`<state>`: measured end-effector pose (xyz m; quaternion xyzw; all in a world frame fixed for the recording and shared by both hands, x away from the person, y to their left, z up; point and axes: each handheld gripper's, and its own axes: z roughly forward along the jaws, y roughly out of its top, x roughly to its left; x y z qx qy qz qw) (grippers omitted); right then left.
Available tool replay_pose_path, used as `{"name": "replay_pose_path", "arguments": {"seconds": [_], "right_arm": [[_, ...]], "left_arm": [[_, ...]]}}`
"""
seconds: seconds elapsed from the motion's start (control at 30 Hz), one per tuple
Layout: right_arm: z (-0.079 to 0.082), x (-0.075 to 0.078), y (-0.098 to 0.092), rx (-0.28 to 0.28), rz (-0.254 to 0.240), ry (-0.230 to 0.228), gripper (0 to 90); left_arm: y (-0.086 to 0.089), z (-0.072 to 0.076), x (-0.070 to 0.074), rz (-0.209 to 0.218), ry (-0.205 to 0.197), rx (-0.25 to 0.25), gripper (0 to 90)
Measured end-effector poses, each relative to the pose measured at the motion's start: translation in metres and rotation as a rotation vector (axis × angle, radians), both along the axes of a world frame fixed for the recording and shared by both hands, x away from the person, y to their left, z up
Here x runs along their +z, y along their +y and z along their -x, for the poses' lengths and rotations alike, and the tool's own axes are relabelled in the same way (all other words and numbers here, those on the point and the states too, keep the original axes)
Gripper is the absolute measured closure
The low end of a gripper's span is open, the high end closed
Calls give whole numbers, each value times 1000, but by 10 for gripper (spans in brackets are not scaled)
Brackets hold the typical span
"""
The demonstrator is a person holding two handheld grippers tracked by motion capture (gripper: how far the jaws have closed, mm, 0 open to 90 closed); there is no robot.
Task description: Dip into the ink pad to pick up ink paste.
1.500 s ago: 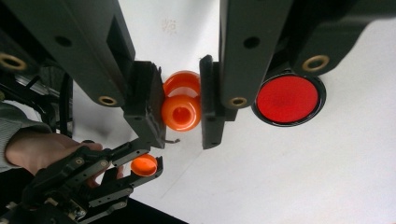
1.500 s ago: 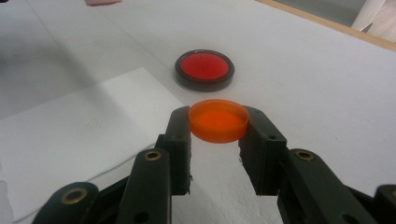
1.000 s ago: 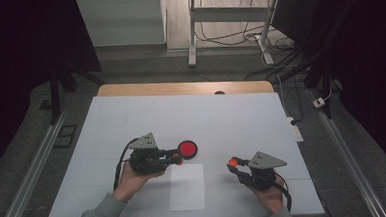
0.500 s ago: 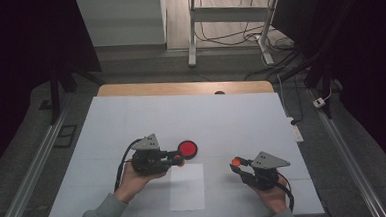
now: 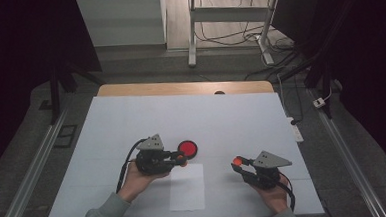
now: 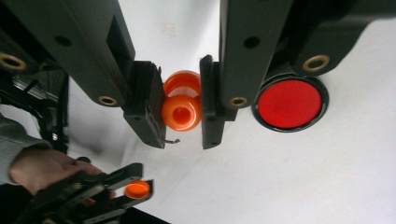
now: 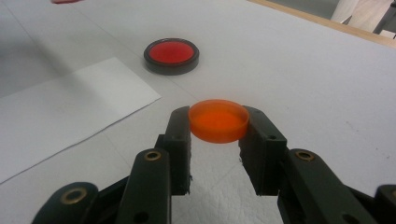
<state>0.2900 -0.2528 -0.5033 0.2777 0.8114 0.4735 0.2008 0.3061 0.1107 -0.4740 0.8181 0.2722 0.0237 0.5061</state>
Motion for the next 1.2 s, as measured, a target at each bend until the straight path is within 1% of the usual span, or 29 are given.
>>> {"name": "replay_pose_path", "arguments": {"seconds": [0.1,0.27,0.33,0.37,0.47,0.53,0.7,0.9,0.97,1.0,1.2], "right_arm": [[0,0,0,-1,1,3,643],[0,-1,1,-1,0,0,643],[0,0,0,-4,7,-1,643],[0,-1,0,-1,2,0,643],[0,-1,0,1,0,0,643],[0,-1,0,0,0,0,643],[1,0,-1,-6,2,-1,643],[1,0,-1,-8,2,-3,643],[1,-1,-1,-7,-4,-4,643],[1,0,-2,-9,3,-3,643],[2,0,-2,-15,7,-3,643]], "left_arm": [[-2,-6,-2,-9,-1,20,718],[-6,-14,-1,-13,-12,31,719],[-8,-18,-1,-16,-16,36,719],[-9,-19,-1,-17,-19,40,719],[-11,-24,-2,-33,-25,51,719],[-10,-27,-2,-26,-18,60,719],[-12,-33,-3,-32,-18,74,719],[-16,-41,-4,-40,-23,81,718],[-17,-44,-5,-55,-28,81,719],[-17,-46,-5,-59,-28,83,718],[-20,-51,-9,-69,-25,80,718]]}}
